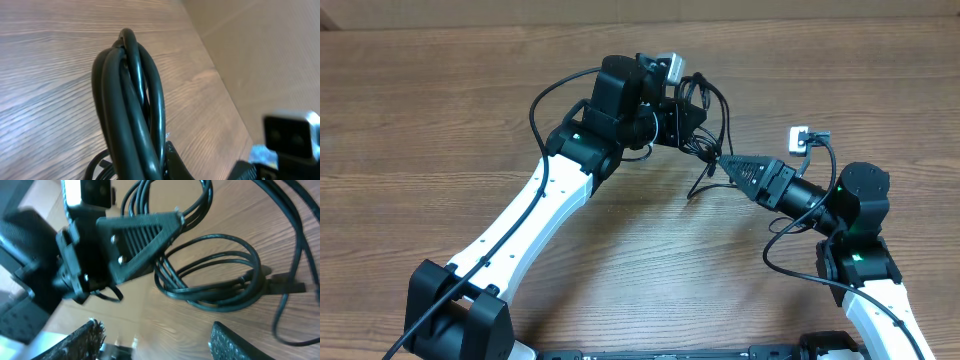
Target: Untangle cables
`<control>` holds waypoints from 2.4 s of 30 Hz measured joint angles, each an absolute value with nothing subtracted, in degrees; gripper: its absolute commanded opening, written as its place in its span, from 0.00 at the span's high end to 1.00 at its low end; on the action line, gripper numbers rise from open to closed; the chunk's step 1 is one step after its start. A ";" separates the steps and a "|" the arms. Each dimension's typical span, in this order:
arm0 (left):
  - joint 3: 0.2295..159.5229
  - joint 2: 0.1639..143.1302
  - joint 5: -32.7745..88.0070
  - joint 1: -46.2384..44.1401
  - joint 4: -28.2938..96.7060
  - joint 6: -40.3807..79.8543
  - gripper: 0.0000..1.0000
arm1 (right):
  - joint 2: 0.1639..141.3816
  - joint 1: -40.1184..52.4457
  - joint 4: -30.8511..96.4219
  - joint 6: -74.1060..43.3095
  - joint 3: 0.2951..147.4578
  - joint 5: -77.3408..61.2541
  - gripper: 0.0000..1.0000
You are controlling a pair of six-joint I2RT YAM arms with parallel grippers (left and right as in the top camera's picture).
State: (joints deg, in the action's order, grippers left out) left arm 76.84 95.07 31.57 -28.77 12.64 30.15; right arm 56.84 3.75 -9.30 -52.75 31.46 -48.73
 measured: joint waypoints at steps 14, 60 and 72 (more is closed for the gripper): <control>76.84 95.07 41.01 -31.11 5.04 20.49 0.96 | 56.84 3.75 -9.41 -75.79 31.46 -49.63 0.64; 76.84 95.07 55.75 -35.66 -0.03 11.75 0.96 | 56.73 3.73 -5.69 -76.90 31.46 -47.31 0.96; 76.86 95.07 35.44 -36.03 9.47 24.67 0.96 | 56.75 3.70 -9.15 -70.19 31.44 -48.29 0.96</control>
